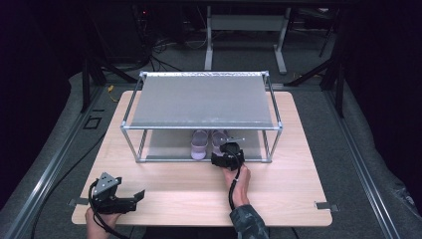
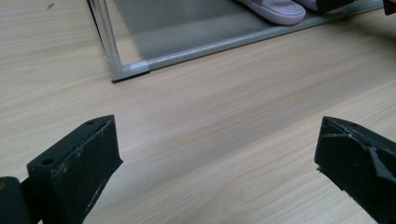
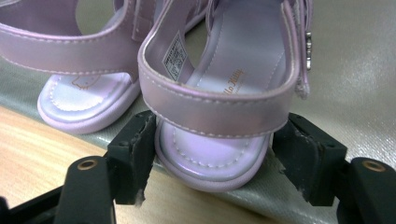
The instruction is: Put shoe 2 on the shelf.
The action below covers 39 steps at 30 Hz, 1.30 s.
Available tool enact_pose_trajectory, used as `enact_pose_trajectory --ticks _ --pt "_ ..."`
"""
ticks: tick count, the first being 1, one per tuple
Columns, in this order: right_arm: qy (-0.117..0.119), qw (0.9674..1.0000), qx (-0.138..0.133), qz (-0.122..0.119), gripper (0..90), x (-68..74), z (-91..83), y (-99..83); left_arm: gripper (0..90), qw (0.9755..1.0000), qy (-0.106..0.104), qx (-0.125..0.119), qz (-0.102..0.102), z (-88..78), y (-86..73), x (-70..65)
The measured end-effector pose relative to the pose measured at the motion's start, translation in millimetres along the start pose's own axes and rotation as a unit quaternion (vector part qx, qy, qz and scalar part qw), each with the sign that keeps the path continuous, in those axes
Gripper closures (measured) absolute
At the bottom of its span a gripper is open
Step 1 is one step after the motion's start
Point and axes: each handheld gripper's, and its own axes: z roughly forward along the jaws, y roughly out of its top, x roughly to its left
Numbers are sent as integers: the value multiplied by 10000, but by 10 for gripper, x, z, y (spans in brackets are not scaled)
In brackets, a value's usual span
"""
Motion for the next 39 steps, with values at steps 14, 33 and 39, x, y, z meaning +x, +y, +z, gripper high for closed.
enact_pose_trajectory --ticks 14,33,39 --pt "122 9999 -51 7 204 -52 -160 33 0 9999 20 112 18 42 38 -2" --pt "130 9993 -99 -328 36 -558 -1466 -527 0 9998 128 134 35 -23 89 61" --pt "-431 9991 22 -2 0 -907 -1732 -894 0 9997 150 180 -3 0 68 76"
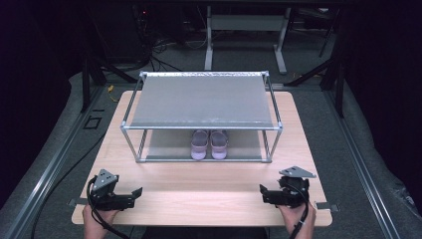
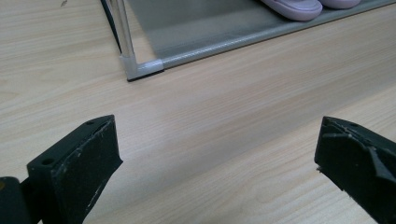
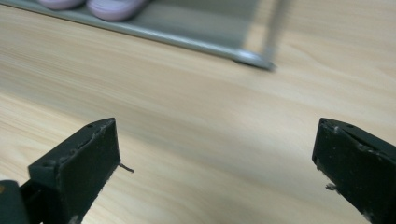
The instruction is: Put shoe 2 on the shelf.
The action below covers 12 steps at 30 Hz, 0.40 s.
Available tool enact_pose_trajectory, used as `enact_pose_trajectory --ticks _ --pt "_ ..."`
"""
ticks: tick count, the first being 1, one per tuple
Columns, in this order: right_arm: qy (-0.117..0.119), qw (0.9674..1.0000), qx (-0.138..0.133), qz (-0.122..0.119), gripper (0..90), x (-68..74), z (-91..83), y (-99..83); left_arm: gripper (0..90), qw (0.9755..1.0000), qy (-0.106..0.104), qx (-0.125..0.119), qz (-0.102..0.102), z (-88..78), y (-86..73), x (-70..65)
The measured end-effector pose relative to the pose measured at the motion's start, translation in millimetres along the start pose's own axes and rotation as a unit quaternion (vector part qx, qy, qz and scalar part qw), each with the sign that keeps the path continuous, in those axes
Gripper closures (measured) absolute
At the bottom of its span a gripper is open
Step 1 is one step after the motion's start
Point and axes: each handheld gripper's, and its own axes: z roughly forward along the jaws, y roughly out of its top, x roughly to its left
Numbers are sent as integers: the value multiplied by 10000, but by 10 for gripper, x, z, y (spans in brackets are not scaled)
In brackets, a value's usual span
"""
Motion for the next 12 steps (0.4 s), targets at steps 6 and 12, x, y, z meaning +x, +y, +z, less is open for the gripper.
enact_pose_trajectory --ticks 6,12 --pt "-229 9992 27 322 0 -238 -81 -251 0 10000 -3 -17 -21 23 -8 -9" --pt "-238 9987 -77 444 0 -322 -115 -321 0 10000 4 -22 -37 34 -24 -7"
